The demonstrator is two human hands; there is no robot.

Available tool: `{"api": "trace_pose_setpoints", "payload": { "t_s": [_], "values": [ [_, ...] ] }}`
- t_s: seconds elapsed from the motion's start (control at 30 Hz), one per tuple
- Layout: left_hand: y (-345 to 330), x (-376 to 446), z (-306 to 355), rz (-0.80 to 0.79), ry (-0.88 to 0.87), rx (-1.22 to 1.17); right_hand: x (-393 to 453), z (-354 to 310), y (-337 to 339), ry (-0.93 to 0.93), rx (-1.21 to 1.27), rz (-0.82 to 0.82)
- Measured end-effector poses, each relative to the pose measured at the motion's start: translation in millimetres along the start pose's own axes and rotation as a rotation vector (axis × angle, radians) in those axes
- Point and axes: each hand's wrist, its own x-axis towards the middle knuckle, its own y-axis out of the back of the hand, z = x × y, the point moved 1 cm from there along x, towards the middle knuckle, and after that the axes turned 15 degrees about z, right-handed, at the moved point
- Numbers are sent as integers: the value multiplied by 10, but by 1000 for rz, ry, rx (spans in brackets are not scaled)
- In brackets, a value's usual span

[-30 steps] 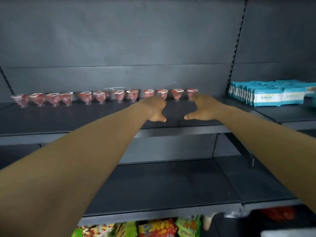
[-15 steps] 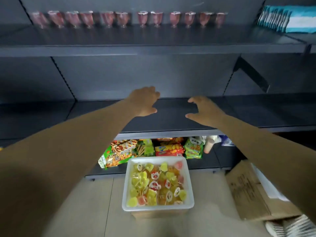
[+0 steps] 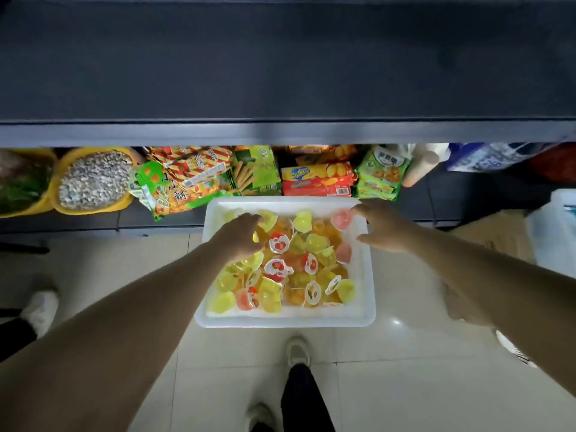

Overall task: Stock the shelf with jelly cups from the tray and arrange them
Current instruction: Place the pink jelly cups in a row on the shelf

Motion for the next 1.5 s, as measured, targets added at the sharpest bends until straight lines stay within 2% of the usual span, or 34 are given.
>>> {"api": "trace_pose_setpoints", "payload": {
  "t_s": [0.17,0.33,0.57,0.7,0.9,1.13,1.5],
  "values": [
    [-756,607,-320,-16,45,-59,642,358,-687,2,-14,-35],
    [-1216,958,-471,-66,-13,-107,1026,559,-1152,83,-87,-98],
    [-1407,1139,-496,-79,-48,-175,1247,608,-1374,293,-405,-100],
    [-1416,1203,-506,-136,-54,-185,1300,591,-1395,353,-556,-171],
    [-1406,1242,-507,-178,-9,-296,1286,642,-1419,406,-743,-176],
    [-1388,1300,-455,-159,17,-350,1306,708,-1452,303,-597,-145],
    [-1417,1261,-362,-141,127,-445,1194,669,-1441,27,-12,-78]
  ]
}}
